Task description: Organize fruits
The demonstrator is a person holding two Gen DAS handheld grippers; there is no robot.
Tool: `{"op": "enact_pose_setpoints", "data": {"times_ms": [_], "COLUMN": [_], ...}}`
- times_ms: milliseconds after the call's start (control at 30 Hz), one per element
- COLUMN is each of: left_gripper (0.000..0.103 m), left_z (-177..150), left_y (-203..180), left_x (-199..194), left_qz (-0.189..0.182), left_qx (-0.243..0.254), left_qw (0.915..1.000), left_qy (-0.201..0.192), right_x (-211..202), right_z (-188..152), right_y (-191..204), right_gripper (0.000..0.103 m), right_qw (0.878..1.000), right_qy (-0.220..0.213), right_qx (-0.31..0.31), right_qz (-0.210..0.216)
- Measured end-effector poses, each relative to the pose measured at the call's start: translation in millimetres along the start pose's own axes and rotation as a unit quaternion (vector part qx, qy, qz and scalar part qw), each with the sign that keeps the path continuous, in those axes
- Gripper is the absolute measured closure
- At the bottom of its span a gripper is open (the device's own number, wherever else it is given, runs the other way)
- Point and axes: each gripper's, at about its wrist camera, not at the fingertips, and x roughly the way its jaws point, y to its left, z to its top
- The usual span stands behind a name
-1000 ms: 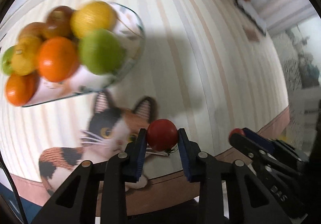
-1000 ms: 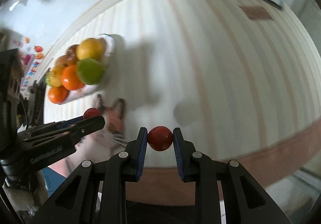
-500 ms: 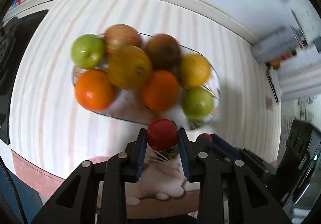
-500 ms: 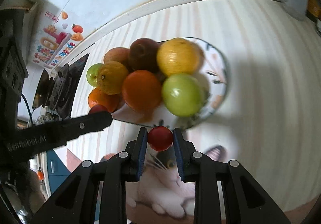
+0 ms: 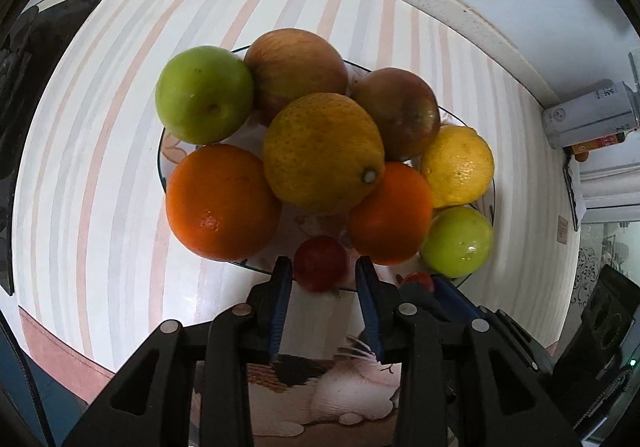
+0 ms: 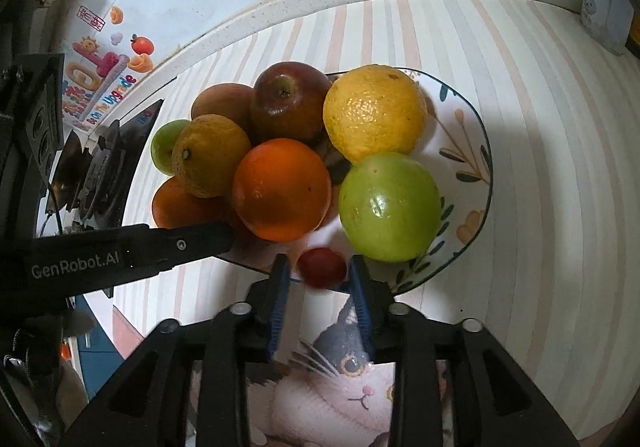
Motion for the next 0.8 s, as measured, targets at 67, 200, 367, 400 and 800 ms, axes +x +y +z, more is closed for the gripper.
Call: {"op": "enact_pose_setpoints", "data": {"times_ms": [67,200,367,400,800], "left_gripper": [0.069,0.046,0.015,0.013,0.012], "left_z": [0.0,-5.9,-19.0,-24.1,-74.7], "left_y": [1.2,8.1,12.6,14.2,30.5], "left_x": [-1.6,-15.8,-35.7,-39.6,-88.2], "left_qz": [0.001,0.016,0.050,0.062,0.107], "left_qx": [-0.004,-0.004,0.007,0.009,0.035], "left_qw": [1.0000,0.9998,0.9981,0.9973,0.9892], "left_qy": [0.000,-0.014,-0.036,-0.039,-0.094], "right_x": [1.0,-13.6,-41.1,-44.8,-106.1], "right_z": [1.3,-2.4,-10.0,-10.8,-30.2], "right_y": [3.9,2.1,0.5,0.6,16.2], "right_gripper": [0.048,0.042,0.015,0.014,0.009], "right_qw": [1.000,1.000,0.999,0.999,0.995], "right_qy": [0.000,-0.001,0.002,0.003,-0.031], "right_qx": [0.002,0.008,0.001,-0.003,-0.010], "right_qz": [0.001,-0.001,-0.041,-0.052,-0.098]}}
